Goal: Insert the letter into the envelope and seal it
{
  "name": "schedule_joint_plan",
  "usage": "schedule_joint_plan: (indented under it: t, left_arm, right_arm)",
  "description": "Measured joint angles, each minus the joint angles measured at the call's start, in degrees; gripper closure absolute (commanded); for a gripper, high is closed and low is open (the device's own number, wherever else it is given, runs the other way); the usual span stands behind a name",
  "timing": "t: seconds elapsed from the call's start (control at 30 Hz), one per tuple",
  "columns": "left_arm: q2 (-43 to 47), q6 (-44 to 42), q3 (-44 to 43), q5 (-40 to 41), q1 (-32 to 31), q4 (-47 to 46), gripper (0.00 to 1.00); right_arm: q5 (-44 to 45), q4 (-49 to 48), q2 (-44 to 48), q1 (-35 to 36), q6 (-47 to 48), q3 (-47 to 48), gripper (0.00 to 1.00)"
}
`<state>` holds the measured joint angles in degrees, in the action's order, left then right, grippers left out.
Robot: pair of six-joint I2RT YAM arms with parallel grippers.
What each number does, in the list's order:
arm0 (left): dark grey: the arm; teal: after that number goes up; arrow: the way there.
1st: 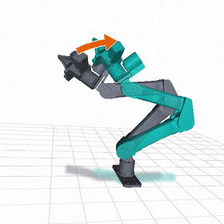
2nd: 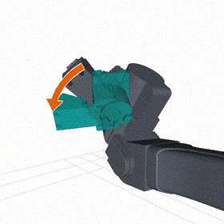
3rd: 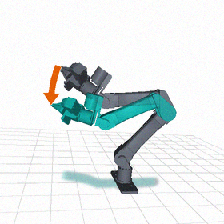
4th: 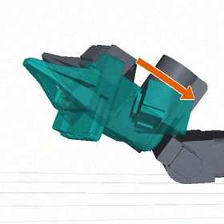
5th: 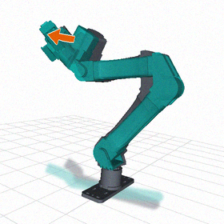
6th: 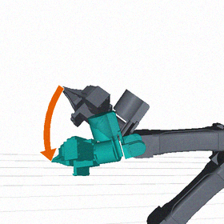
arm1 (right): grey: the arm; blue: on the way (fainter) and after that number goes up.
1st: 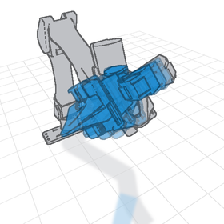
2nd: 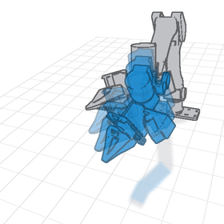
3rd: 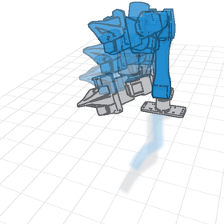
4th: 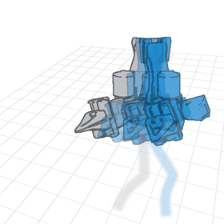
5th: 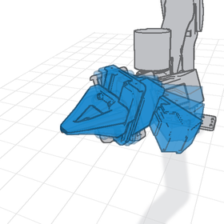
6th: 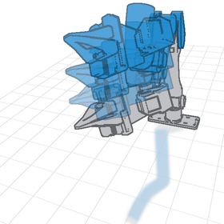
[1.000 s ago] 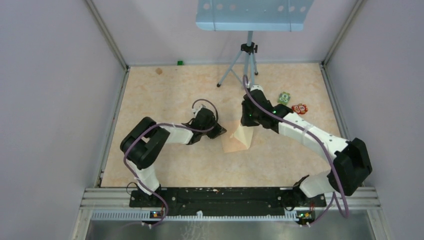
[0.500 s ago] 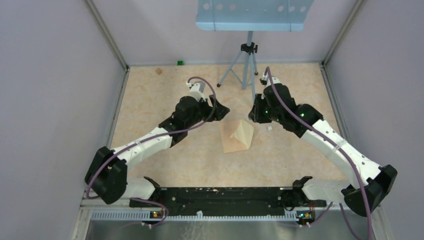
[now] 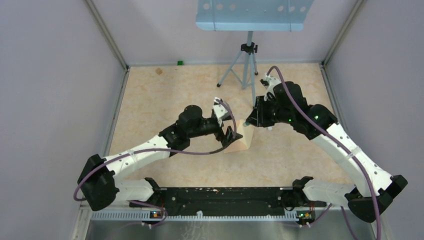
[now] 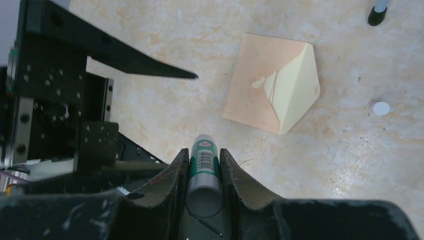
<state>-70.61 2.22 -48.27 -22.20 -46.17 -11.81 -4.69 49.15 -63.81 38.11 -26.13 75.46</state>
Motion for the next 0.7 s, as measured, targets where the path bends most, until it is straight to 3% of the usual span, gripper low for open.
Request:
schedule_joint_plan:
  t: [0.1,0.27,0.47,0.7]
  left_arm:
    - [0.15,-5.42,0.76,-2.21,-3.54,-2.25,0.1]
    - [0.42,-9.4,3.63,-4.44,-3.82,-7.26,0.16]
    - [-1.95,-10.1,3.65,-5.9,-3.8,-11.19,0.2]
    - [-3.19,-9.11,3.65,-7.58,-3.8,-15.15,0.33]
  right_arm:
    - [-1.73,0.35,0.0,0.0,0.09,0.09,1.0]
    - [-2.82,1.11,0.0,0.37,0.11,0.09,1.0]
    - [-2.93,1.38,0.0,1.86,0.04,0.11,1.0]
    - [-2.75,1.01,-0.37,3.04,-0.13,0.09,1.0]
